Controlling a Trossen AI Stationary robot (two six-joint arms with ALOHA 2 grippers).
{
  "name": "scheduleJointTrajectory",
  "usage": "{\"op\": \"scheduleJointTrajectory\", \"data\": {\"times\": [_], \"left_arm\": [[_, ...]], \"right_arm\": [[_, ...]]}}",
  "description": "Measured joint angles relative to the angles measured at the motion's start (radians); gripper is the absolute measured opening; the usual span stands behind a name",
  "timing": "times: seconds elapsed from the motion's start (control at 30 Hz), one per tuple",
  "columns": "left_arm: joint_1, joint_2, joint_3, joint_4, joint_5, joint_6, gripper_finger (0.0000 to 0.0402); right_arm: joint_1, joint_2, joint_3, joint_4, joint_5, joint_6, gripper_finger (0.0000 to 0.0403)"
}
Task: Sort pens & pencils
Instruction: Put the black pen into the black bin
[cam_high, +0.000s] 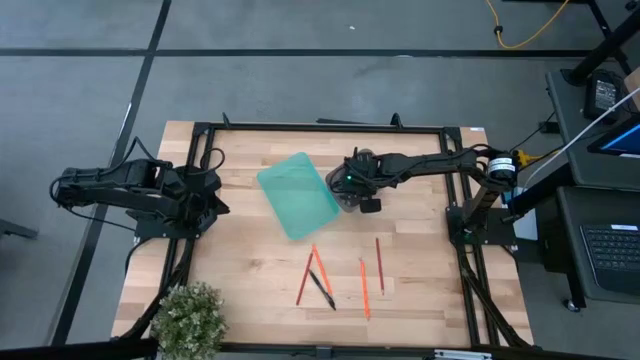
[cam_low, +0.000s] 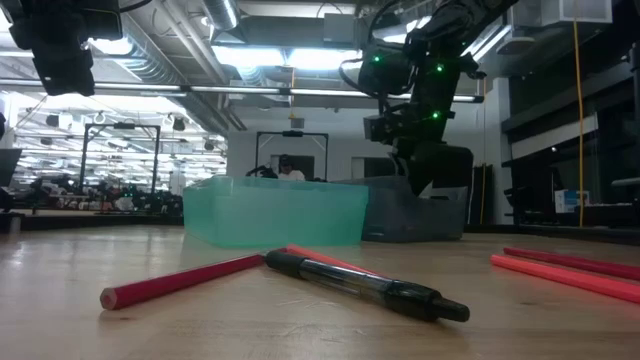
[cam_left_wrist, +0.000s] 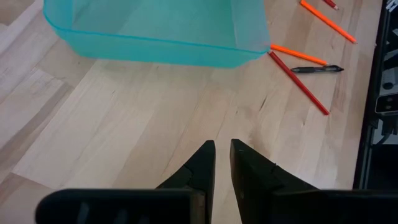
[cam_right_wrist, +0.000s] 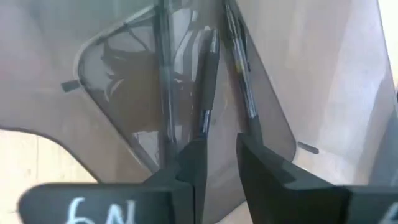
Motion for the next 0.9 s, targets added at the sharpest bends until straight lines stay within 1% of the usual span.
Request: {"op": "scheduleJointTrajectory", "data": {"times": [0.1, 0.2, 0.33, 0.43, 0.53, 0.63, 0.73, 0.9], "left_arm": [[0.0, 0.0, 0.0, 0.0, 0.0, 0.0, 0.0043], [0.0, 0.0, 0.0, 0.0, 0.0, 0.0, 0.0043], [0.0, 0.0, 0.0, 0.0, 0.0, 0.0, 0.0043], [0.0, 0.0, 0.0, 0.0, 0.0, 0.0, 0.0043], [0.0, 0.0, 0.0, -0.001, 0.0, 0.001, 0.0043], [0.0, 0.0, 0.0, -0.002, 0.0, 0.001, 0.0043], [0.0, 0.0, 0.0, -0.002, 0.0, 0.0, 0.0043], [0.0, 0.0, 0.0, -0.001, 0.0, 0.0, 0.0043]], "right_arm": [[0.0, 0.0, 0.004, -0.006, 0.021, 0.0, 0.0093], [0.0, 0.0, 0.046, -0.032, 0.05, 0.002, 0.0093], [0.03, 0.0, 0.18, -0.145, 0.064, 0.049, 0.0094], [0.077, 0.0, 0.299, -0.25, 0.041, 0.149, 0.0094], [0.142, 0.0, 0.391, -0.324, -0.033, 0.303, 0.0094], [0.225, 0.0, 0.432, -0.325, -0.138, 0.507, 0.0094], [0.314, 0.009, 0.436, -0.24, -0.221, 0.744, 0.0094], [0.44, 0.084, 0.436, -0.104, -0.264, 1.146, 0.0094]]}}
